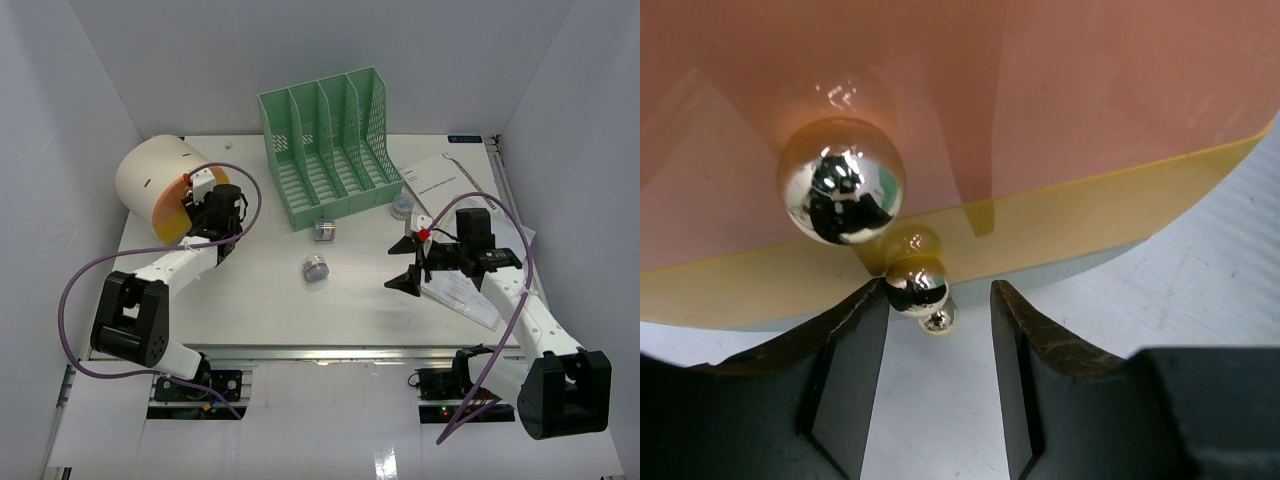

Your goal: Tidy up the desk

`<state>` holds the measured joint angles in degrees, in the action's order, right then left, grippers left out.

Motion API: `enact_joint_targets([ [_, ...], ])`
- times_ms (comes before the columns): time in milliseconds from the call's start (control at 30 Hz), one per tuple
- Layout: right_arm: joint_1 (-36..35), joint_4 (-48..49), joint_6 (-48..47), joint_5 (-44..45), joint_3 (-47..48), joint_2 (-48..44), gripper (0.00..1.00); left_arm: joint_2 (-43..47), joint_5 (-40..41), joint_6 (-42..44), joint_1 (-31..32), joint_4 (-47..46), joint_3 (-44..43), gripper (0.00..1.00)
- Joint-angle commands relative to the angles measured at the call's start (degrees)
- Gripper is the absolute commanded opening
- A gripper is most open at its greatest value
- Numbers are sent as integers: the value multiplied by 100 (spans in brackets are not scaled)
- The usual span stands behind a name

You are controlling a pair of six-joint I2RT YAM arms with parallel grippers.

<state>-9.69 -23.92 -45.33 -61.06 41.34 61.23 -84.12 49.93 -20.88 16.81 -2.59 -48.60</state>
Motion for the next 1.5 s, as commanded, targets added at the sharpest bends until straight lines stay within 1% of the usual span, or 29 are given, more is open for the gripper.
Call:
enact_joint_targets([
  [0,38,-40,-73,-141,111,-8,90,38,123,302,-71,-327,-218,49],
  [67,38,-47,-73,-143,111,1,90,31,76,358,-72,-360,-222,41],
  [100,38,-36,-73,-143,111,-5,90,42,49,364,-72,-350,-228,35],
  [133,44,-40,-73,-137,111,-6,90,58,-4,365,-72,-341,-222,26],
  [233,46,-42,-73,-135,111,-6,90,169,-192,241,-72,-272,-138,13],
  [400,55,-42,-81,-143,111,-6,90,530,-691,-174,-6,117,114,5],
  [500,55,-42,-82,-134,111,-6,90,951,-903,-541,172,249,371,4],
  [567,55,-42,-82,-141,111,0,90,1143,-1092,-782,381,516,538,3],
  [733,64,-51,-82,-152,111,3,90,1555,-1117,-1339,911,830,905,2],
  [867,64,-51,-82,-143,111,20,90,1626,-1181,-1653,1185,985,1055,2],
  [1233,82,-51,-82,-152,111,20,90,1901,-1486,-1842,1325,1304,865,2],
  [1367,90,-51,-90,-152,103,22,90,1978,-1318,-1875,1325,1679,689,3],
  [1467,90,-51,-90,-152,102,30,90,2113,-1332,-1867,1325,1764,604,3],
])
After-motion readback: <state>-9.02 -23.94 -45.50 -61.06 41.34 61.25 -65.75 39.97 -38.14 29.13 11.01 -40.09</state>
